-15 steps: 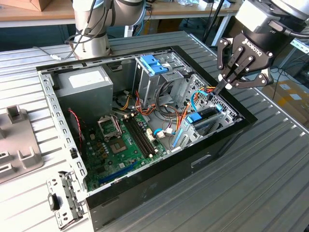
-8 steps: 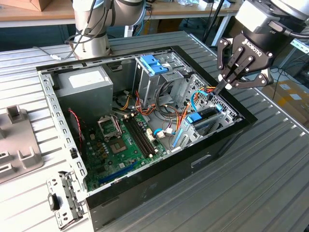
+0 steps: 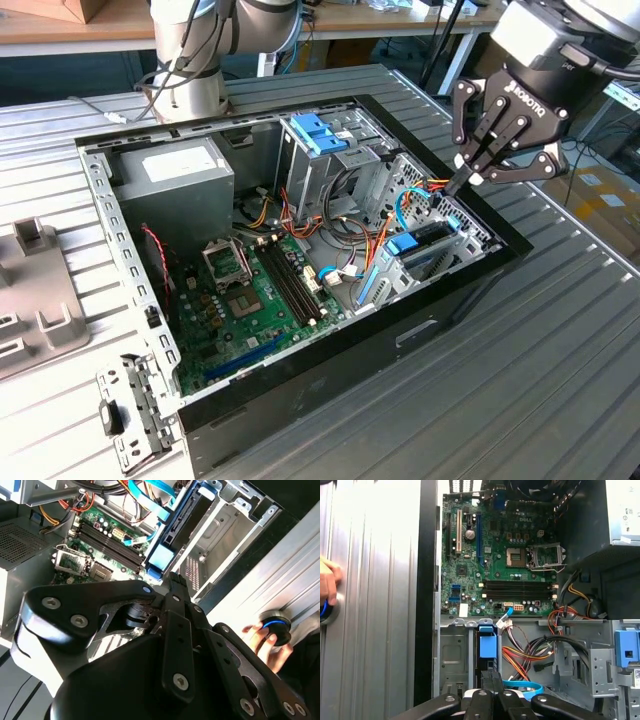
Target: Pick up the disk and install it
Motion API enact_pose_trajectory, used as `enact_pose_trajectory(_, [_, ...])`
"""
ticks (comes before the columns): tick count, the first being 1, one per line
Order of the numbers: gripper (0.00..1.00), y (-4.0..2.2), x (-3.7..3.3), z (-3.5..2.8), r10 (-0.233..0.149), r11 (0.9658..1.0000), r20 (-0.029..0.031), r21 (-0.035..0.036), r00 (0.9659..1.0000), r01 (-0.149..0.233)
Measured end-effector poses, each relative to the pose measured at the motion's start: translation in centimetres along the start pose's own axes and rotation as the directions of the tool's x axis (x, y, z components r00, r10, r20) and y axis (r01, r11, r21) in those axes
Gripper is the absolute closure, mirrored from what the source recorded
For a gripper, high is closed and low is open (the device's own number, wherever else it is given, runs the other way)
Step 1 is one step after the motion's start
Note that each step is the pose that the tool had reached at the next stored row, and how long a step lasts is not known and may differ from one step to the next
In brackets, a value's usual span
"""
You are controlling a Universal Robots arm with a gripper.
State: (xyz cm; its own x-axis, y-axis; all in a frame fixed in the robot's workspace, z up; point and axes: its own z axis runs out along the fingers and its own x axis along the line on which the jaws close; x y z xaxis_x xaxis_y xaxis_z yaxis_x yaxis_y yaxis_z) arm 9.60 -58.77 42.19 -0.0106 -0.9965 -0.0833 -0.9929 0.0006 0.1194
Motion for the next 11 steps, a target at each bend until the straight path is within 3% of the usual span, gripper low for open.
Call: enact_pose_trajectory(11, [0.89,-0.04,0.01,0.0,0.0,1.0,0.0,0.0,1.0,0.0])
